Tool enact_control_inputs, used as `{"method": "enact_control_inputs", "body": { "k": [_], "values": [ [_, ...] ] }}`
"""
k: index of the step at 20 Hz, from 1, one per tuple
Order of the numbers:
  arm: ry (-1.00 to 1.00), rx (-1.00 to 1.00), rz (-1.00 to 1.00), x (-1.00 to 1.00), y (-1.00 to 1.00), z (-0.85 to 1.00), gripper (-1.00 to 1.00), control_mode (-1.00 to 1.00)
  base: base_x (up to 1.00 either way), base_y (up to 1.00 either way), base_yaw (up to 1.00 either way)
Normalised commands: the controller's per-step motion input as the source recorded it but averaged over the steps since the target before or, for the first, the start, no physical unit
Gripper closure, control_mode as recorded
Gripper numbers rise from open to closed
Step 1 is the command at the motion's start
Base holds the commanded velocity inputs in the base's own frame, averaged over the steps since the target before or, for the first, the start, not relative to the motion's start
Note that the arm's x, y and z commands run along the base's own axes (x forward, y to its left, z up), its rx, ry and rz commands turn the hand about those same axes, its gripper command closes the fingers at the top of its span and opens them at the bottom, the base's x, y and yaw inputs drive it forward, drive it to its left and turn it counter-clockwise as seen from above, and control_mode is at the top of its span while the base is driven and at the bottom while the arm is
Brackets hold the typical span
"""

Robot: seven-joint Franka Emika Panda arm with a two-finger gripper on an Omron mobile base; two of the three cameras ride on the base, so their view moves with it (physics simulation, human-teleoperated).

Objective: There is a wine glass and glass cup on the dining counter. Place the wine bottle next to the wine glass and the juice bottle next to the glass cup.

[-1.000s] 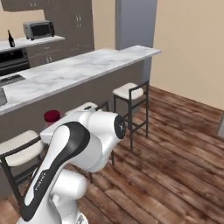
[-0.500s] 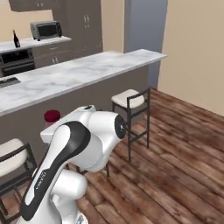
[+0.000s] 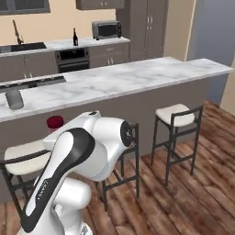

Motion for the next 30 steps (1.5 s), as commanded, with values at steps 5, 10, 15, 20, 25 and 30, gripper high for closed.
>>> {"method": "enact_control_inputs", "body": {
  "k": [5,10,15,20,25,30],
  "values": [
    [0.00,0.00,0.00,0.00,0.00,0.00,1.00,1.00,0.42,-0.10,0.47],
    [0.00,0.00,0.00,0.00,0.00,0.00,1.00,1.00,0.45,-0.08,0.39],
    [0.00,0.00,0.00,0.00,0.00,0.00,1.00,1.00,0.46,-0.10,0.35],
    [0.00,0.00,0.00,0.00,0.00,0.00,1.00,1.00,0.52,-0.13,0.26],
    [0.00,0.00,0.00,0.00,0.00,0.00,1.00,1.00,0.46,-0.19,0.32],
    [0.00,0.00,0.00,0.00,0.00,0.00,1.00,1.00,0.31,-0.43,0.24]
  ]
}}
